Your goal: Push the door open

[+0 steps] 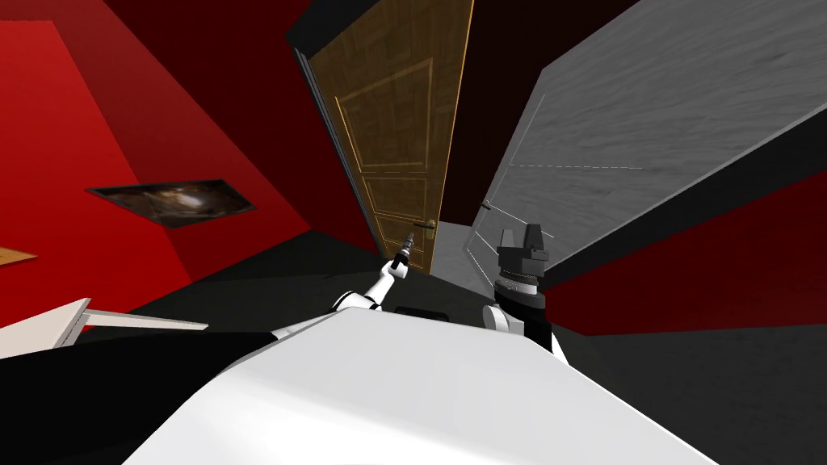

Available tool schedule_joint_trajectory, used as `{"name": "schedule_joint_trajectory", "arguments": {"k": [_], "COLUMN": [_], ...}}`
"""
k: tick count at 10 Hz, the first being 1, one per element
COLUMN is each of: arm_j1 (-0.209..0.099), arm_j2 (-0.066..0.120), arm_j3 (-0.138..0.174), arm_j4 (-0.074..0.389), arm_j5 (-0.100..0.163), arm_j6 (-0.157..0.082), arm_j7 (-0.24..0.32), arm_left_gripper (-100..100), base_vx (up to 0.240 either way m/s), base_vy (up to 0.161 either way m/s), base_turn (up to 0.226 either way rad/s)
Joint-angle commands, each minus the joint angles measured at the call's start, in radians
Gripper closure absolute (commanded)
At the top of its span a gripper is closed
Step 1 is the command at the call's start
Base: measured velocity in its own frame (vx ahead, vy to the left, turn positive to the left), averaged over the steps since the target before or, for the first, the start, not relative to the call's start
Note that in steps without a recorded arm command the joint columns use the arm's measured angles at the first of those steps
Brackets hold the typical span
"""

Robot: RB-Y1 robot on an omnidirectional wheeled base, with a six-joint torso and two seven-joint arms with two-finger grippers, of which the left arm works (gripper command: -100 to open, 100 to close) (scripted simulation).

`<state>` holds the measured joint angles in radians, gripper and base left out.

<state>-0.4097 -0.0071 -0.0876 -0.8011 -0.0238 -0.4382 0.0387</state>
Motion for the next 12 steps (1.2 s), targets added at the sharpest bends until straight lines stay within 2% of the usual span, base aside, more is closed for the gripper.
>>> {"name": "schedule_joint_trajectory", "arguments": {"k": [1, 4, 5, 6, 7, 8, 9, 10, 12], "arm_j1": [-0.018, -0.062, -0.060, -0.061, -0.061, -0.061, -0.061, -0.060, -0.060], "arm_j2": [-0.008, -0.032, -0.025, 0.006, 0.017, 0.017, 0.029, 0.032, 0.025], "arm_j3": [-0.002, -0.010, -0.007, -0.005, -0.003, -0.003, -0.001, 0.001, 0.005], "arm_j4": [0.032, 0.105, 0.100, 0.104, 0.105, 0.105, 0.107, 0.108, 0.110], "arm_j5": [0.002, 0.007, 0.007, 0.007, 0.008, 0.008, 0.009, 0.009, 0.010], "arm_j6": [-0.003, -0.005, -0.010, -0.011, -0.012, -0.012, -0.013, -0.014, -0.016], "arm_j7": [0.003, 0.011, 0.012, 0.011, 0.011, 0.011, 0.009, 0.009, 0.007], "arm_left_gripper": [-100, -100, -100, -100, -100, -100, -100, -100, -100], "base_vx": [0.079, 0.111, 0.058, 0.109, 0.201, 0.133, 0.130, 0.195, 0.206], "base_vy": [-0.014, -0.018, -0.003, -0.036, -0.047, -0.039, -0.052, -0.065, -0.061], "base_turn": [-0.014, -0.018, -0.005, -0.028, -0.023, -0.001, -0.026, -0.028, -0.020]}}
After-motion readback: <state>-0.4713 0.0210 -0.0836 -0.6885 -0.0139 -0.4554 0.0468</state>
